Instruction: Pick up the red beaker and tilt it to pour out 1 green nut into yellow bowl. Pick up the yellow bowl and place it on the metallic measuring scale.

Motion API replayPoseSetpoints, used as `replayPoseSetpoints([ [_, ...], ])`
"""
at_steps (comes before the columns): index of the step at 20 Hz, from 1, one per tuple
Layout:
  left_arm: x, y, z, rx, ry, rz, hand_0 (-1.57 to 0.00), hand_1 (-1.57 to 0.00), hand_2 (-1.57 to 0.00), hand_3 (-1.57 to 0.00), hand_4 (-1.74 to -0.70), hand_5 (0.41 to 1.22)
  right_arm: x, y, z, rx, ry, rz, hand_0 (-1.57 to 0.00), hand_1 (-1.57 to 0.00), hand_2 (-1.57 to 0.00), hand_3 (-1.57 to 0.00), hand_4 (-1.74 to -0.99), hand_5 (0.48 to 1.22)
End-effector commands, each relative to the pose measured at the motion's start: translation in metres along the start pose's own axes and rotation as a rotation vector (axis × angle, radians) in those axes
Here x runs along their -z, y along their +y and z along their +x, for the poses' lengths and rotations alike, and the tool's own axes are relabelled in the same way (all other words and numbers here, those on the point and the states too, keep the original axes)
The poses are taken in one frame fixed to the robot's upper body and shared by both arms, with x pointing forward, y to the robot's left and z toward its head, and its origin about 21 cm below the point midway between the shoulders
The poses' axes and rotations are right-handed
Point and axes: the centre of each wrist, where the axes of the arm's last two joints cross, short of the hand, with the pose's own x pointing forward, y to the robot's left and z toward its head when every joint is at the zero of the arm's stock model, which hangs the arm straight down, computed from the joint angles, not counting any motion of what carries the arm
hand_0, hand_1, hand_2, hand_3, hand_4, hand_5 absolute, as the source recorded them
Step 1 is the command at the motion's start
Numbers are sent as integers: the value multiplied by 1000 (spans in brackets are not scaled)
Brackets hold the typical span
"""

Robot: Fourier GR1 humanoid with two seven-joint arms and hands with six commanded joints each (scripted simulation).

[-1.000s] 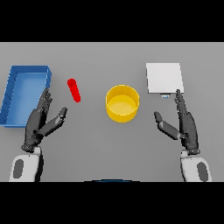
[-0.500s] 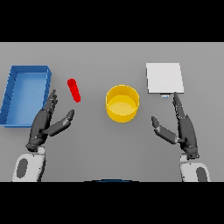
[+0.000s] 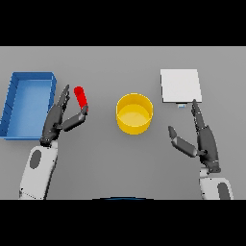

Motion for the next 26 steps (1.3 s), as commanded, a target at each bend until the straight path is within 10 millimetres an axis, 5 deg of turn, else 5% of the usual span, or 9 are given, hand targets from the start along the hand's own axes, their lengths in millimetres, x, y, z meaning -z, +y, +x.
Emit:
replayPoseSetpoints([
  [1, 4, -3, -2, -3, -2, -4, 1, 1, 1, 1, -1267, 673, -2, 1, 0, 1, 1, 9, 1, 1, 1, 1, -1274, 635],
  [12, 52, -13, 6, 25, 17, -30, 1, 1, 1, 1, -1289, 683, -4, -1, -1, 14, 14, 1, 1, 1, 1, 1, -1269, 642],
  [20, 63, -19, -5, -38, -10, -43, 1, 1, 0, 1, -1348, 704, -1, -3, 1, 9, 21, -7, 1, 1, 1, 1, -1261, 641],
  [22, 68, -19, -4, -77, -20, -15, -119, -146, -182, -124, -1410, 750, -1, -6, 0, 2, 27, -11, 1, 1, 1, 1, -1260, 642],
  [26, 72, -29, -2, -61, 15, 13, -844, -874, -900, -838, -1541, 997, -1, -2, 2, -2, 24, -15, 1, 1, 1, 1, -1256, 646],
])
